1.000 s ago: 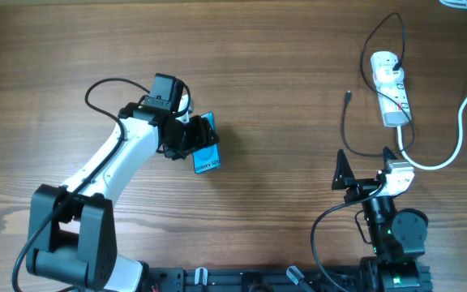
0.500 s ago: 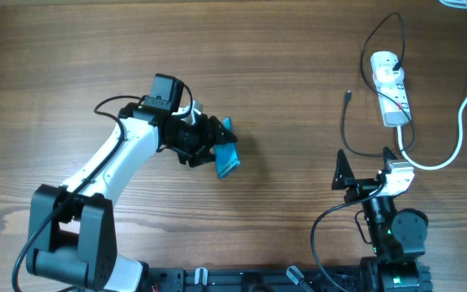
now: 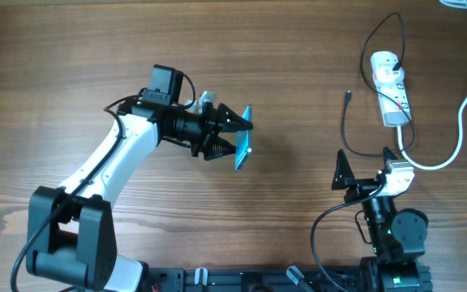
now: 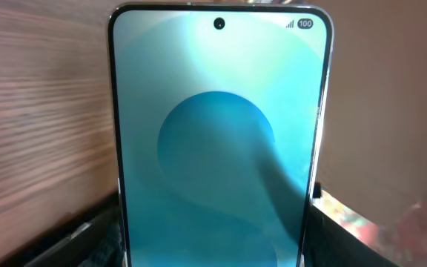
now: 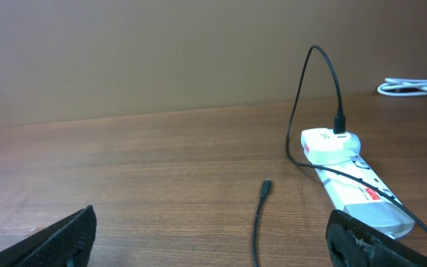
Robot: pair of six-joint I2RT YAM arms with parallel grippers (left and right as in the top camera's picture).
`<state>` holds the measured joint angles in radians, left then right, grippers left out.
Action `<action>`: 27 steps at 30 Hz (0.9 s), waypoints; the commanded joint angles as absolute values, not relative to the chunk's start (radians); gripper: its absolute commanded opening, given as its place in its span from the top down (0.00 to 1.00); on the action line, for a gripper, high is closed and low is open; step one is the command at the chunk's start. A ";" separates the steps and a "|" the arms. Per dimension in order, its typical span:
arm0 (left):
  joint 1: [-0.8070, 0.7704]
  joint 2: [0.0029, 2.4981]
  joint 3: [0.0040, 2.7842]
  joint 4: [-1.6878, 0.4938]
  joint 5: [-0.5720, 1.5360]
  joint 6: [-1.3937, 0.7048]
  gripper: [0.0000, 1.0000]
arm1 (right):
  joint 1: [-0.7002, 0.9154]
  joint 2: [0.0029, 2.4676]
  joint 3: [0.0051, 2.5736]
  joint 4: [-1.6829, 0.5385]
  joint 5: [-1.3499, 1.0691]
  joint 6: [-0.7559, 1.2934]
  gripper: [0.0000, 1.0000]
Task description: Plug charger to phone and switch on socket
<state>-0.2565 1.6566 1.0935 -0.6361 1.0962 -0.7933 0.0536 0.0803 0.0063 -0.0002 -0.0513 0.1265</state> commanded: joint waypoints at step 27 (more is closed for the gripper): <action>-0.255 1.621 1.120 -0.429 1.148 -1.139 0.55 | 0.055 0.101 0.005 0.033 -0.493 1.224 0.00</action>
<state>-0.2565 1.6566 1.0935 -0.4419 1.1343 -1.0676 0.0536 0.0826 0.0063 0.0200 -0.2108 0.7082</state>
